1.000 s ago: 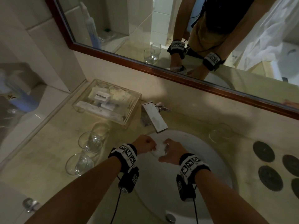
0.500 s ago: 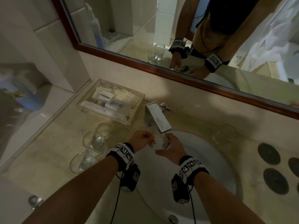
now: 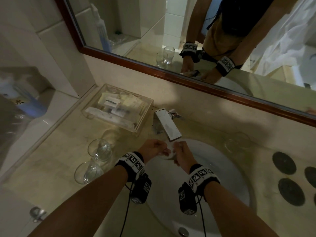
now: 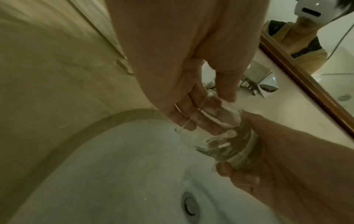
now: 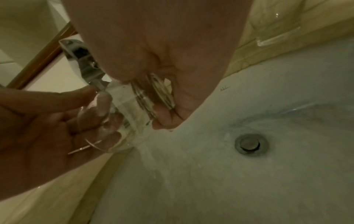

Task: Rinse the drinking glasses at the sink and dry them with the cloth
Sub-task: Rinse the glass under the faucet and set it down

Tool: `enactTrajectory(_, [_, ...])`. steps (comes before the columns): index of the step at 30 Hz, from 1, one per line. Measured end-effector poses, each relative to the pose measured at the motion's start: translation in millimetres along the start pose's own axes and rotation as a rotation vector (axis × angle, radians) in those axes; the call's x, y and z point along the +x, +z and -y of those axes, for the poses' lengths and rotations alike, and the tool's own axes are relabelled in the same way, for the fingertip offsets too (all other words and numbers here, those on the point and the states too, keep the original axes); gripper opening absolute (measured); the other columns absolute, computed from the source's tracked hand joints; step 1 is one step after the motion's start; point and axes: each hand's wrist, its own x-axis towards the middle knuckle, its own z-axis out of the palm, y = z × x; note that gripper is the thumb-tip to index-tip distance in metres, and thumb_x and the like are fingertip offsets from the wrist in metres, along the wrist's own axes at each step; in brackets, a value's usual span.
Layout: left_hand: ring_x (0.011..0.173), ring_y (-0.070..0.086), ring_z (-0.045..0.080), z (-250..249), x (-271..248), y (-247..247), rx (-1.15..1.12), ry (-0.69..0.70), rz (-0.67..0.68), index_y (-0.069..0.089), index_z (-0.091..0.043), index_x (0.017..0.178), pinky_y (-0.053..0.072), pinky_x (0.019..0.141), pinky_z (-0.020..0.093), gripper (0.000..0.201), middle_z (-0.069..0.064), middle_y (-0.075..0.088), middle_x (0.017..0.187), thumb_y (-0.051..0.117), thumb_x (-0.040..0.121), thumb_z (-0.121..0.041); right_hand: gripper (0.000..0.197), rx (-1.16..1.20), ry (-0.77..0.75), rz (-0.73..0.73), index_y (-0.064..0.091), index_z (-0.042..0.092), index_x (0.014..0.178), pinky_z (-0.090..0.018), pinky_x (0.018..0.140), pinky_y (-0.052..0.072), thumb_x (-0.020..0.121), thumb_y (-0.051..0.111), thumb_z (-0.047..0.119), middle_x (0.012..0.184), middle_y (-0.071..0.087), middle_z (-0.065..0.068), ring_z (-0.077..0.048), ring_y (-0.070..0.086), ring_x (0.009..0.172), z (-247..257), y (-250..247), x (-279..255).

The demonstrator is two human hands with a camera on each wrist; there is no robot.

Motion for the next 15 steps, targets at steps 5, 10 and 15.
enactTrajectory(5, [0.076, 0.065, 0.003, 7.4, 0.6, -5.5, 0.462, 0.086, 0.083, 0.064, -0.011, 0.077, 0.053, 0.075, 0.017, 0.013, 0.007, 0.070, 0.086, 0.077, 0.077, -0.010, 0.035, -0.023, 0.058, -0.074, 0.048, 0.015, 0.097, -0.024, 0.048, 0.040, 0.101, 0.033, 0.046, 0.085, 0.058, -0.008, -0.018, 0.052, 0.062, 6.7, -4.1, 0.9])
enactTrajectory(10, [0.074, 0.066, 0.007, 6.4, 0.2, -5.8, 0.430, 0.111, 0.063, 0.064, -0.016, 0.065, 0.055, 0.077, 0.021, 0.023, -0.002, 0.070, 0.073, 0.070, 0.081, 0.000, 0.035, -0.072, 0.051, -0.030, 0.046, 0.017, 0.107, -0.023, 0.046, 0.040, 0.100, 0.034, 0.049, 0.083, 0.057, -0.003, -0.017, 0.052, 0.062, 7.5, -4.6, -3.1])
enactTrajectory(15, [0.065, 0.066, 0.010, 4.7, 1.8, -8.1, 0.311, 0.117, 0.103, 0.067, -0.008, 0.066, 0.055, 0.072, 0.021, 0.022, 0.002, 0.071, 0.069, 0.065, 0.083, 0.005, 0.025, -0.077, -0.017, -0.046, 0.047, 0.019, 0.099, -0.032, 0.062, 0.046, 0.102, 0.035, 0.041, 0.084, 0.058, -0.004, -0.018, 0.053, 0.067, 3.4, -2.7, -6.7])
